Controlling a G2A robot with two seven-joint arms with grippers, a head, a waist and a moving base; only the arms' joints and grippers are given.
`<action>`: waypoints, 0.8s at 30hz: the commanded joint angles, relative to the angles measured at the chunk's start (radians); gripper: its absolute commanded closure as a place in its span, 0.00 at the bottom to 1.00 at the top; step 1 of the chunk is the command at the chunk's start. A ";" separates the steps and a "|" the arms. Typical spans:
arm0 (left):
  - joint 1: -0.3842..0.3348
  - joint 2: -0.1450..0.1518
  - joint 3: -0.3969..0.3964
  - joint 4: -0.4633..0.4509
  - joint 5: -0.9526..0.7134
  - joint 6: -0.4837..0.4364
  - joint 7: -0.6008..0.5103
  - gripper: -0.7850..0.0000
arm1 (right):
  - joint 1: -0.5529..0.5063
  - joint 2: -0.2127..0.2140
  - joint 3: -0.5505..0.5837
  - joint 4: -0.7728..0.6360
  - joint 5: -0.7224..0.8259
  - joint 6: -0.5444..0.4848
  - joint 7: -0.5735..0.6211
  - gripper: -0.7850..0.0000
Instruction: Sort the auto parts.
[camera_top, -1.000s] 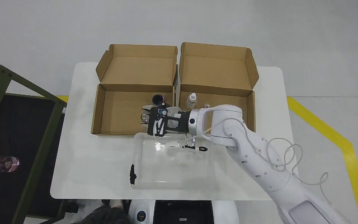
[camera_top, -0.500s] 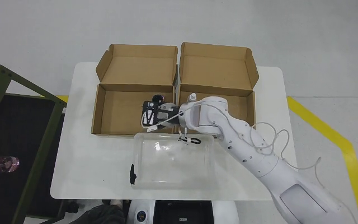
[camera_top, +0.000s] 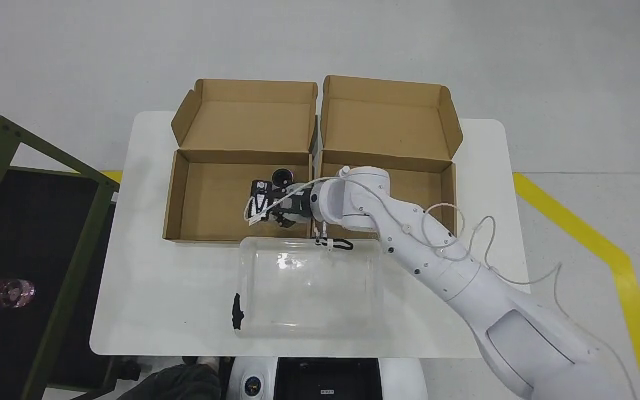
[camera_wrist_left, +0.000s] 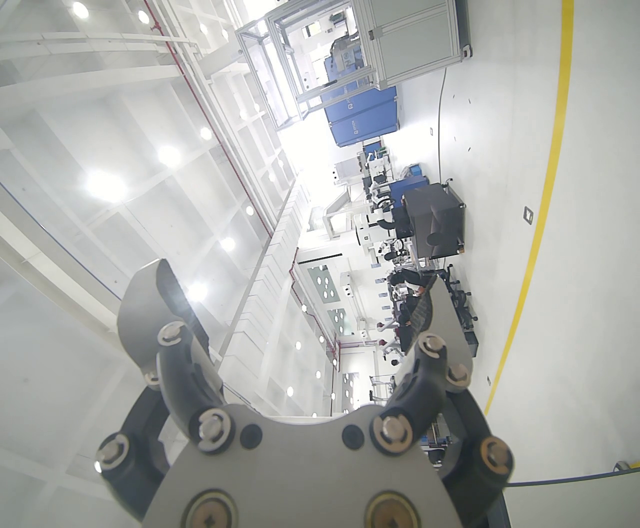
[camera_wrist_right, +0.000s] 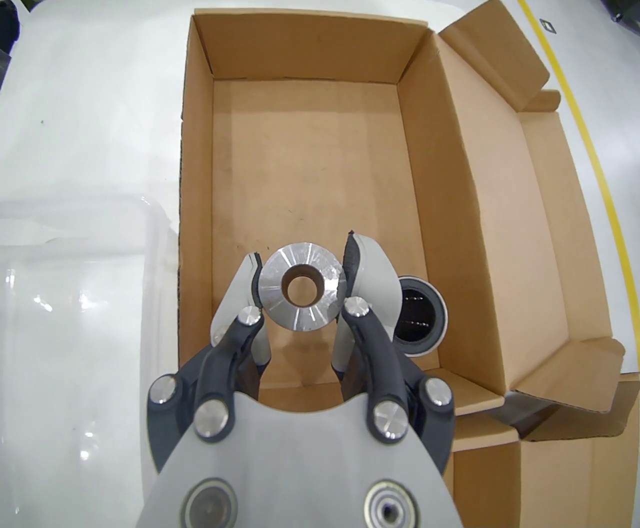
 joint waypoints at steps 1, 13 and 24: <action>0.000 0.000 0.000 0.000 0.000 0.000 0.000 0.00 | 0.007 -0.006 -0.008 0.020 -0.006 0.000 0.000 1.00; 0.000 0.000 0.000 0.000 0.000 0.000 0.000 0.00 | 0.032 -0.045 -0.050 0.124 -0.034 0.003 0.002 1.00; 0.000 0.000 0.000 0.000 0.000 0.000 0.000 0.00 | 0.044 -0.068 -0.059 0.179 -0.057 -0.004 -0.006 0.66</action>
